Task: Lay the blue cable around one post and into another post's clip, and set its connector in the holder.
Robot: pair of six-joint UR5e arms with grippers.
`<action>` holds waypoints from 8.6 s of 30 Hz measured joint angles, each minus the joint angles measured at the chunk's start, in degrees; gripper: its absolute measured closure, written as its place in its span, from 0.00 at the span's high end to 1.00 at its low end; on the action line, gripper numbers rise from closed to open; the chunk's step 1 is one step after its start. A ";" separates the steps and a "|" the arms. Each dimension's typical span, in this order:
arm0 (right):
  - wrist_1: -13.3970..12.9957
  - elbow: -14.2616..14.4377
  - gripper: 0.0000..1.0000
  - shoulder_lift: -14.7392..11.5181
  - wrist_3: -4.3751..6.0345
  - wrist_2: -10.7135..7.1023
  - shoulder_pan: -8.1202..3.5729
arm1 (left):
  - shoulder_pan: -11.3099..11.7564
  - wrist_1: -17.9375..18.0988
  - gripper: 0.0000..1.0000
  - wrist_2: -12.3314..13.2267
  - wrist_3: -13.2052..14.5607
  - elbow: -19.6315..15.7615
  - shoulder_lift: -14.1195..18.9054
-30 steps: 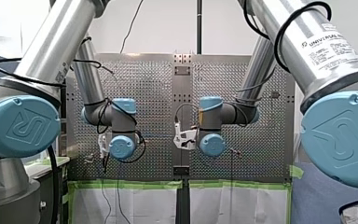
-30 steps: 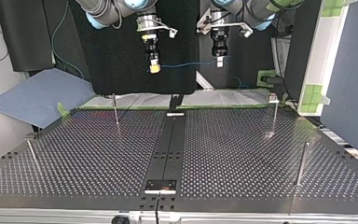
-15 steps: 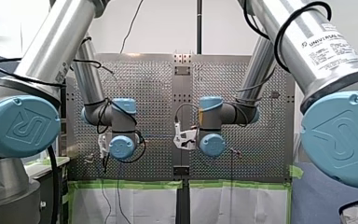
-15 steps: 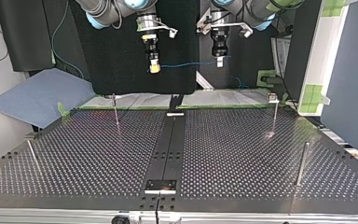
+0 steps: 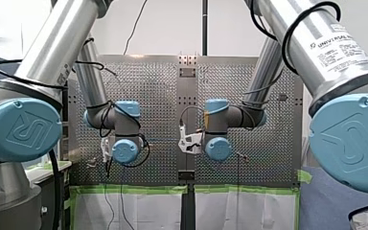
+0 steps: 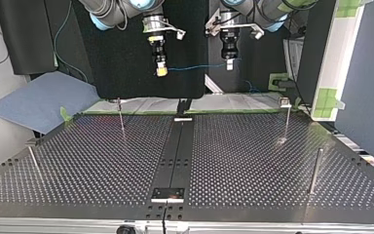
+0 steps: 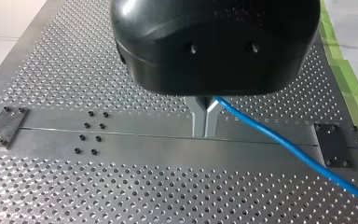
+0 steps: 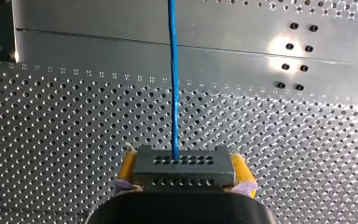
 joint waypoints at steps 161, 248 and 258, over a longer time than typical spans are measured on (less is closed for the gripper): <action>35.42 -33.74 0.00 -14.82 6.34 -10.27 2.99 | 31.14 -25.94 0.02 6.72 -23.78 14.33 38.69; 36.09 -46.89 0.00 -2.17 6.96 -10.74 0.38 | 48.73 -28.97 0.02 32.67 -28.03 32.96 16.26; 36.56 -47.02 0.00 -1.51 7.05 -8.55 -1.30 | 48.24 -29.61 0.02 33.20 -26.62 32.98 14.61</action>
